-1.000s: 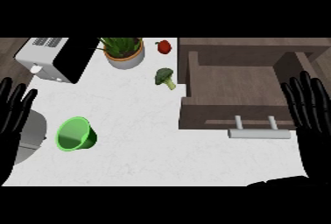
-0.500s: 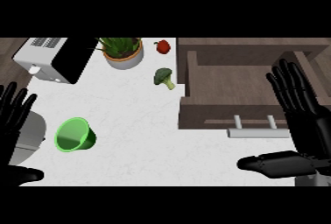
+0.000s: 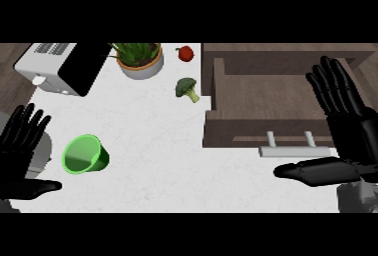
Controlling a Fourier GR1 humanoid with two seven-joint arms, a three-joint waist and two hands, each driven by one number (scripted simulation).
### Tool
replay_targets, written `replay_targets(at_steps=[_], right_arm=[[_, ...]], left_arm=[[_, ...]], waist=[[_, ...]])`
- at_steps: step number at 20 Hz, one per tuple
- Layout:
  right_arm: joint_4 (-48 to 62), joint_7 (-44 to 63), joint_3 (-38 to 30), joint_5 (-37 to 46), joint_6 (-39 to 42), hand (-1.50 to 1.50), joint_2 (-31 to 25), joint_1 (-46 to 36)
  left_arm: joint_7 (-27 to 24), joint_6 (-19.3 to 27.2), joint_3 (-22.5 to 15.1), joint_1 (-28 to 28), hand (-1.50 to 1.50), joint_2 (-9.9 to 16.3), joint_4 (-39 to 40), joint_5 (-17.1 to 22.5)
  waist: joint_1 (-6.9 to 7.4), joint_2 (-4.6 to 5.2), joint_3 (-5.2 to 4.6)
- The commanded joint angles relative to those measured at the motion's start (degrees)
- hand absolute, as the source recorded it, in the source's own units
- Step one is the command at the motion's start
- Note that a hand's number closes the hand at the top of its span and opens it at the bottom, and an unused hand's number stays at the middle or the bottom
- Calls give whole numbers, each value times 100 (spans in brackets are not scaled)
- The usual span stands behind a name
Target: Pick up the cup, place it into the drawer and close the drawer
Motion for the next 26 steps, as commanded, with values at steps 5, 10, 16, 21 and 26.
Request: replay_targets(at_steps=[5, 10, 16, 21, 26], right_arm=[[28, 81, 34, 96, -51, -150, 72, -158], [46, -79, -368, -262, 308, -150, -210, -20], [78, 435, -482, -349, 140, -150, -279, -603], [224, 316, -379, -304, 210, -150, -229, -667], [169, 330, -394, -301, 253, -150, -273, -570]], left_arm=[[-1312, -63, 33, -238, -150, 41, 1860, -931], [-2198, -350, 206, -766, -150, 400, 3477, -1153], [-3646, -44, 4, -1152, -150, 355, 5035, -1884], [-4287, -101, 73, -1976, -150, 674, 6504, -2092], [-4739, 87, 154, -2076, -150, 539, 6895, -2076]], waist=[[-8, 0, -2], [-36, 3, -3], [-50, 16, -10], [-95, 30, -16], [-144, 43, -25]])
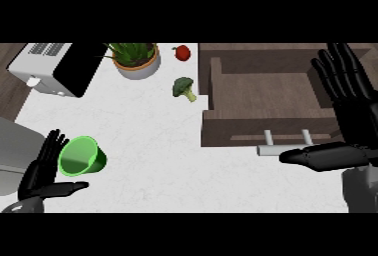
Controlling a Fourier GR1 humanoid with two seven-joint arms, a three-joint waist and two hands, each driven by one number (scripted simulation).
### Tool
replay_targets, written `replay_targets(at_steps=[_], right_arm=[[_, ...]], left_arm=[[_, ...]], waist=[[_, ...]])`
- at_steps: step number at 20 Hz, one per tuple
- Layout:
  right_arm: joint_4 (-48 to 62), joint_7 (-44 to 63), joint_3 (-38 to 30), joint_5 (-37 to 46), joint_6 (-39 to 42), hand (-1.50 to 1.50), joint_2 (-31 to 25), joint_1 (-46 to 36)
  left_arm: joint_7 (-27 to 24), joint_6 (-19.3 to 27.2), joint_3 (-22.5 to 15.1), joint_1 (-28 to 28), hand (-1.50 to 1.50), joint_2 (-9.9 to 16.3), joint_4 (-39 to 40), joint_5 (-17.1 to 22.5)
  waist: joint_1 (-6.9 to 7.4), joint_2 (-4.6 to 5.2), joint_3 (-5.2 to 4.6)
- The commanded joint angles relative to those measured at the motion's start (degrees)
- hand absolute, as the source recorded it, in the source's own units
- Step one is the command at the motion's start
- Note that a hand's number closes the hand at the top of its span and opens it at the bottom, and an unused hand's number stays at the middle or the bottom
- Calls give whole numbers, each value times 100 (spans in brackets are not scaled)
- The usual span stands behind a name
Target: Pick up the cup, place it into the drawer and close the drawer
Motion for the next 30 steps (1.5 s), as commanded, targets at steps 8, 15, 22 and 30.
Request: replay_targets(at_steps=[8, 15, 22, 30], right_arm=[[-163, -20, 29, -117, 180, -150, -43, 136], [148, 24, 21, 30, 18, -150, -2, -169], [-188, 405, -104, -246, 111, -150, -135, -57], [-18, 109, -206, -72, 63, -150, -167, -43]], left_arm=[[-988, -182, 4, -393, -150, -47, 754, -160], [-1091, -60, -89, -591, -150, -312, 853, -271], [-1147, -839, -150, -524, -150, -437, 803, -229], [-1911, 739, -79, -530, 150, -613, 305, -296]], waist=[[-101, 33, -15], [-34, 30, -8], [-70, 25, -15], [-44, 27, -7]])
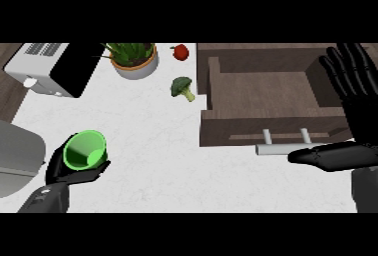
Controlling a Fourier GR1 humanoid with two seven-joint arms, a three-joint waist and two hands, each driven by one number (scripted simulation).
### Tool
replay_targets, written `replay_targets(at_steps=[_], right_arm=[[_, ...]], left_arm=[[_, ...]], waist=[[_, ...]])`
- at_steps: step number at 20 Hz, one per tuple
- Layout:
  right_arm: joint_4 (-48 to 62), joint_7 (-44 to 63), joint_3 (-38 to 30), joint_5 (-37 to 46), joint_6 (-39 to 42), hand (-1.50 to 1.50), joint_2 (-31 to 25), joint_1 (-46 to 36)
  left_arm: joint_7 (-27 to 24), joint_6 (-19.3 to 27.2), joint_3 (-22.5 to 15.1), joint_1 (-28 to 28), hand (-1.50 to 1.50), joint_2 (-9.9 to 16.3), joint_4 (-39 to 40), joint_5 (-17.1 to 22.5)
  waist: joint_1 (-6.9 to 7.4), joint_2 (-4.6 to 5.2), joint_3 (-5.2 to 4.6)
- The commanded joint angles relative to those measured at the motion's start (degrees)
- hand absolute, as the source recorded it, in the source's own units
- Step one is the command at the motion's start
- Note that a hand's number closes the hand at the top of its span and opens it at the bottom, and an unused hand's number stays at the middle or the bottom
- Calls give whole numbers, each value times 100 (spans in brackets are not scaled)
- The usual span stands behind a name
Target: Pick up the cup, place it into the drawer and close the drawer
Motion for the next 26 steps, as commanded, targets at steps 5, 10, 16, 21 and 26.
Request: replay_targets(at_steps=[5, 10, 16, 21, 26], right_arm=[[35, -71, -4, 38, -51, -150, 57, 26], [12, -23, 129, 29, 27, -150, 109, 150], [-67, 122, -84, 0, -50, -150, -28, 96], [288, -79, -123, 78, 77, -150, -131, 33], [247, -375, -291, 16, 122, -150, -93, 431]], left_arm=[[-1198, 968, 329, -176, 150, -414, -239, 171], [-1413, 1262, 600, -250, 150, -901, -268, 428], [-695, 420, 223, -884, 150, -932, -813, 359], [51, 655, -62, -1516, 150, -1202, -1493, 352], [1422, 869, -478, -2008, 150, -1524, -2529, 352]], waist=[[11, -16, 10], [30, -27, 14], [110, -81, 30], [193, -92, 36], [243, -132, 44]])
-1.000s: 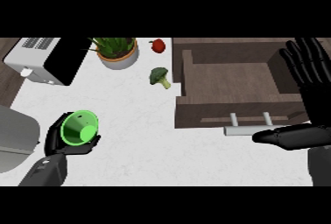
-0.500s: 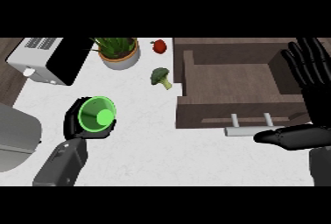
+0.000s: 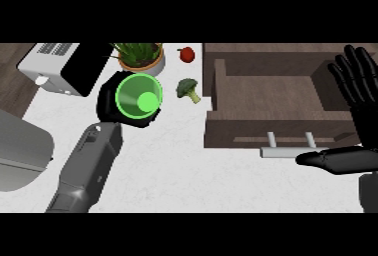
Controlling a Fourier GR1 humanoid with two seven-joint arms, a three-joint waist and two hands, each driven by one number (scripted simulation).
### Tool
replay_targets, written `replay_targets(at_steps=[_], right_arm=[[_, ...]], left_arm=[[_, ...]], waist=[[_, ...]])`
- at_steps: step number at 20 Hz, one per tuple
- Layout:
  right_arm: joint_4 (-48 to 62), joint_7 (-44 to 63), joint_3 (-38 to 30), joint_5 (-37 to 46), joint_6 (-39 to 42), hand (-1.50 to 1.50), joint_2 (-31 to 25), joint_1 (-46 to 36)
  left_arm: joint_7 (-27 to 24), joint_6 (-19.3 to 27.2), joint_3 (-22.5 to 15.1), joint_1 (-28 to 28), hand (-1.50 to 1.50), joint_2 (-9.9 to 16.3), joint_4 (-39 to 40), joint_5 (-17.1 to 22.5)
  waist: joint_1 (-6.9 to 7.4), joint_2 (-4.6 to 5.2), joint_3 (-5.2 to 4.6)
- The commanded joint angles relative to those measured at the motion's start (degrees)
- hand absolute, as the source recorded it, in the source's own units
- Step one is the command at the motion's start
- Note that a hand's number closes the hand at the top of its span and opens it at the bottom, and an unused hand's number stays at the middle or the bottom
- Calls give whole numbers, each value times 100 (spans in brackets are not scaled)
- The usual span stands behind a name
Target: Pick up the cup, place it into the drawer and close the drawer
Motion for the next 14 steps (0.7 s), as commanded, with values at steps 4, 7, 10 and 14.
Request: replay_targets(at_steps=[4, 7, 10, 14], right_arm=[[33, -45, 260, 320, -263, -150, 249, -136], [-12, 270, -5, -4, -109, -150, -4, -218], [-2, -24, 101, 259, -198, -150, 104, -105], [31, -201, 15, 50, -3, -150, 67, -1]], left_arm=[[1292, 342, -456, -879, 150, -322, -827, 74], [2115, 1054, -1024, -1172, 150, -327, -1299, 334], [2725, 1383, -1197, -1844, 150, -329, -1300, 492], [3108, 2218, -1602, -2660, 150, -330, -641, 683]], waist=[[-32, 33, -4], [-46, 12, -3], [-91, 25, -4], [-226, 57, -1]])
